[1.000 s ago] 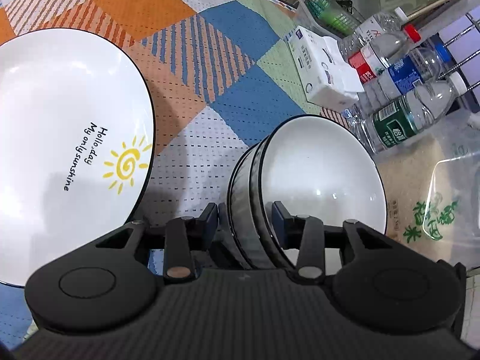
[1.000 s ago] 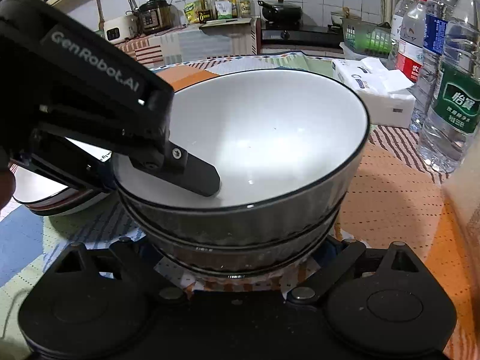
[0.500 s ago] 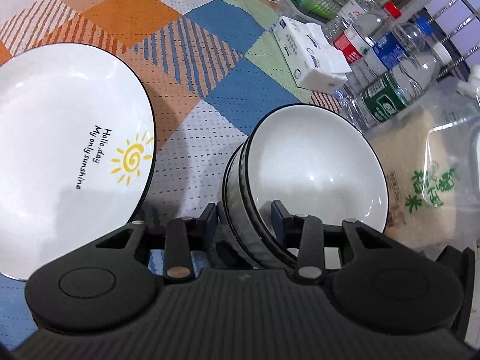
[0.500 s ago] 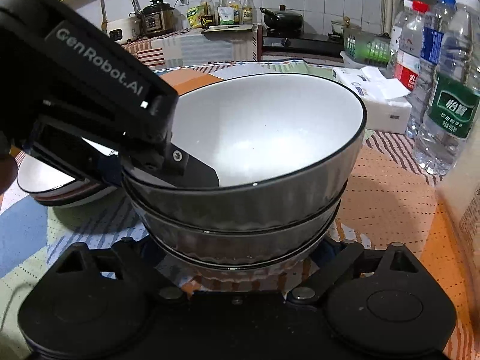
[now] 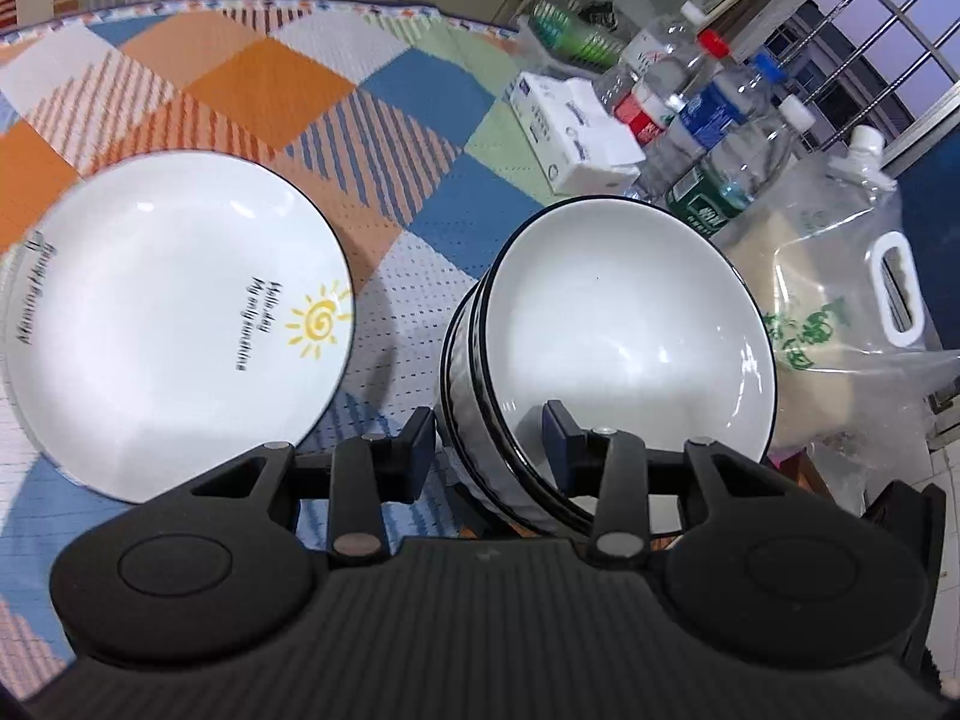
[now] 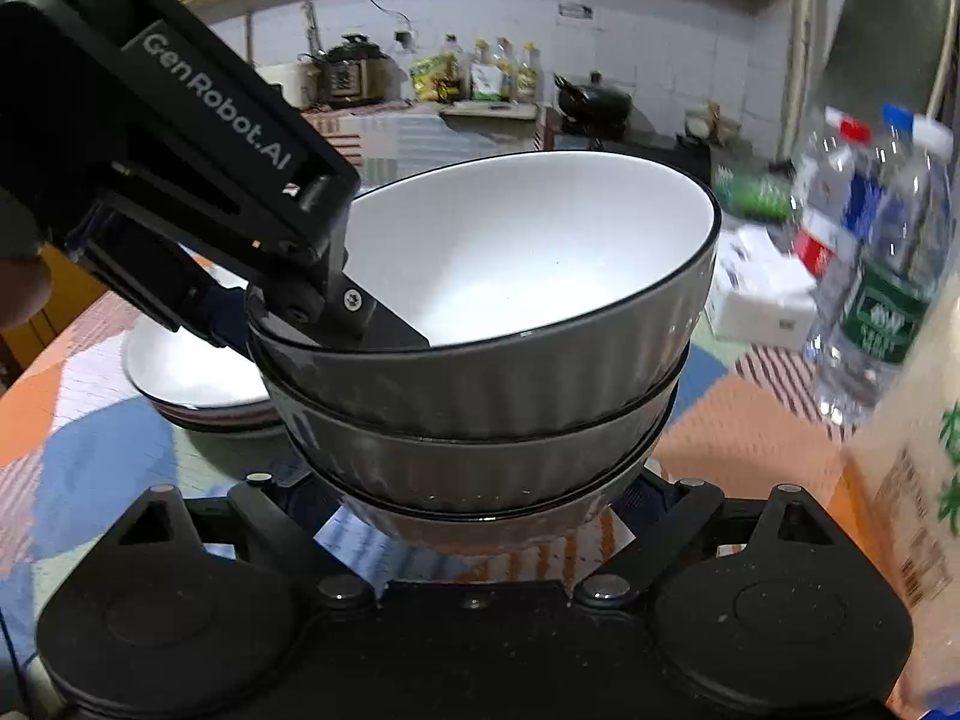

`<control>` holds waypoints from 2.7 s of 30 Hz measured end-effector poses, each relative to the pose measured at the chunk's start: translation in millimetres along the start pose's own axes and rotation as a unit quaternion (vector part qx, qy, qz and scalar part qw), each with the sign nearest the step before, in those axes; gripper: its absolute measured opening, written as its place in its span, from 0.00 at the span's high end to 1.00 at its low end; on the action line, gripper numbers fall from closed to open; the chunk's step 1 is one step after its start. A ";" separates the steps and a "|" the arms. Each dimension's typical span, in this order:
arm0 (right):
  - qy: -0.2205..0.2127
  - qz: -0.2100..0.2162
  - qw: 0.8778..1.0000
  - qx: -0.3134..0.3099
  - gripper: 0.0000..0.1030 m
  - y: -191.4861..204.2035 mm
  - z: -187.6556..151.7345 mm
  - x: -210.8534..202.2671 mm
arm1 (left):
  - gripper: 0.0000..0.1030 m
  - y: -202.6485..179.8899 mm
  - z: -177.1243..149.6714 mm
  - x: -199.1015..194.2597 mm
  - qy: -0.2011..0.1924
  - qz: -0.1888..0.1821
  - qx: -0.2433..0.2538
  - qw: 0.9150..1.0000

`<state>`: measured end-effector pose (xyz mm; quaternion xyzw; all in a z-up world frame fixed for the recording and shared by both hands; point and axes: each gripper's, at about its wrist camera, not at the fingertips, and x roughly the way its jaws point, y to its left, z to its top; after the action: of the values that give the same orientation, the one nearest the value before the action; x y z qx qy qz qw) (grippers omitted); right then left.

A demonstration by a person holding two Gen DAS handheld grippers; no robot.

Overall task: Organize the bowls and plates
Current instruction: 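Carry the bowl stack onto the sun-print plate and release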

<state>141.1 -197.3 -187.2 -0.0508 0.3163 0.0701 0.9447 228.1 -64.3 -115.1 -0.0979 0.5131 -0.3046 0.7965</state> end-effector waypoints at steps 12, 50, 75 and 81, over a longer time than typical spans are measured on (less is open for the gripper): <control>-0.039 0.042 0.997 -0.044 0.09 40.3 39.6 -11.0 | 0.63 20.4 5.1 -71.2 -0.040 0.030 0.010 0.999; 0.023 0.126 0.986 -0.111 0.10 87.9 66.9 113.9 | 0.63 135.5 33.7 -27.4 -0.040 0.108 -0.044 0.992; 0.033 0.117 0.990 -0.067 0.10 81.6 63.8 109.5 | 0.60 132.9 30.4 -26.9 -0.075 0.105 -0.071 0.989; 0.028 0.118 0.991 -0.056 0.10 77.9 63.3 93.1 | 0.57 123.4 29.0 -39.7 -0.101 0.126 -0.058 0.985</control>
<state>239.3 -102.4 -197.2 -0.0681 0.3415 0.1979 0.9163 289.6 52.6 -129.6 -0.1084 0.4551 -0.1605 0.8691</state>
